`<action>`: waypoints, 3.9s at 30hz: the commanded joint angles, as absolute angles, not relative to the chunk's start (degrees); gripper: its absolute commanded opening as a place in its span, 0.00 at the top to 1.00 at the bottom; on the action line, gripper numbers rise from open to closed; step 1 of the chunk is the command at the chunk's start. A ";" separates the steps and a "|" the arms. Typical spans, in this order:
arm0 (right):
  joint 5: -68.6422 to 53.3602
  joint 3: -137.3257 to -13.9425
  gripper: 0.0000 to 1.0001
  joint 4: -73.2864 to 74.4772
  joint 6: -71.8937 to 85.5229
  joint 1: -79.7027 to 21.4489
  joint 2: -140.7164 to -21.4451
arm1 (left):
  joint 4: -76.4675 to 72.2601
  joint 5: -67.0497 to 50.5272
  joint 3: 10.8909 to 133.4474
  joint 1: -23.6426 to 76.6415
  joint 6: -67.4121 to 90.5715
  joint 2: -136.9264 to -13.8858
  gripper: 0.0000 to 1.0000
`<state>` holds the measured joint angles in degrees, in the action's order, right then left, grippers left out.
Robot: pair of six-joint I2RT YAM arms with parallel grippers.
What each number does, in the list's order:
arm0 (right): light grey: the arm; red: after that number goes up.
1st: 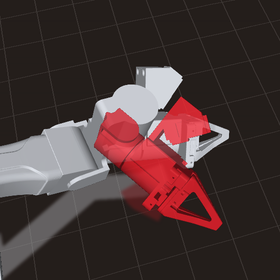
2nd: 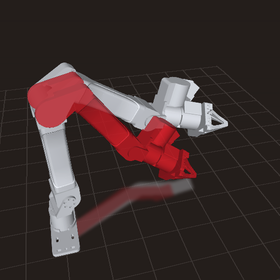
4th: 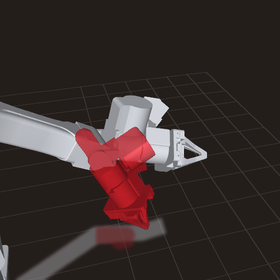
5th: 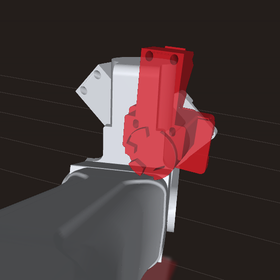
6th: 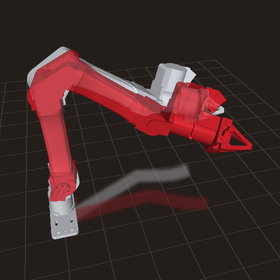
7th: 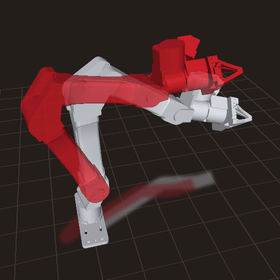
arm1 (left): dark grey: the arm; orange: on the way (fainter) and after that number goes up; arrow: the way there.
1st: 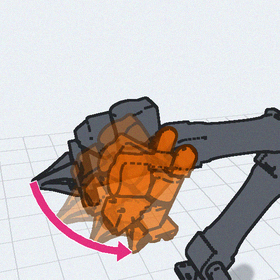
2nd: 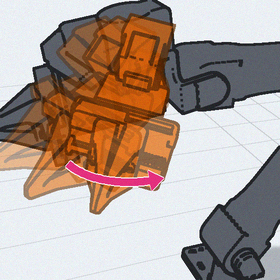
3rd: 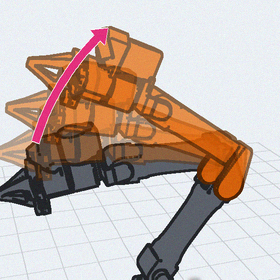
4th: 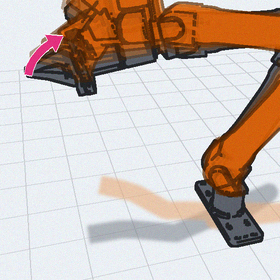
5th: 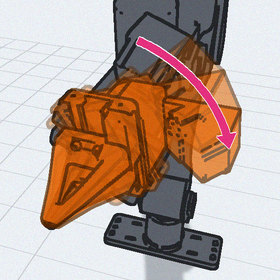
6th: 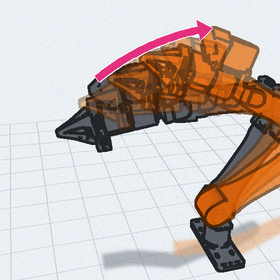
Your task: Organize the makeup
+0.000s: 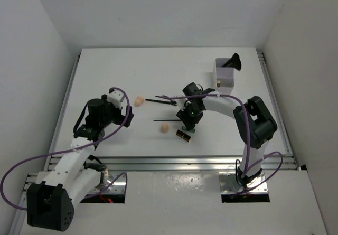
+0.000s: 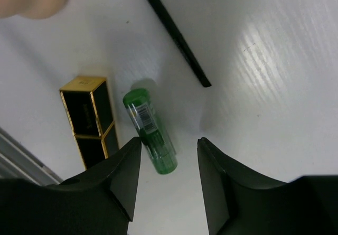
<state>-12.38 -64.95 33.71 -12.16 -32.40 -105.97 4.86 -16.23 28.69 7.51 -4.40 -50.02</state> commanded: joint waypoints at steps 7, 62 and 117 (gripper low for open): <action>-10.02 -64.26 0.53 30.15 -11.25 -33.14 -107.32 | 3.96 -14.77 28.04 6.50 -4.31 -48.25 0.04; 3.60 -50.10 1.00 -46.49 16.00 -0.79 -107.48 | 2.55 -12.57 33.05 4.13 -8.35 -59.77 0.04; 8.71 -57.83 0.57 -13.12 12.12 -0.62 -98.78 | 0.35 -12.57 29.88 4.13 -8.44 -55.55 0.01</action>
<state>11.42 -54.94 -17.19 10.98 -2.26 -100.44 2.76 -12.19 30.33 4.78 -8.54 -57.06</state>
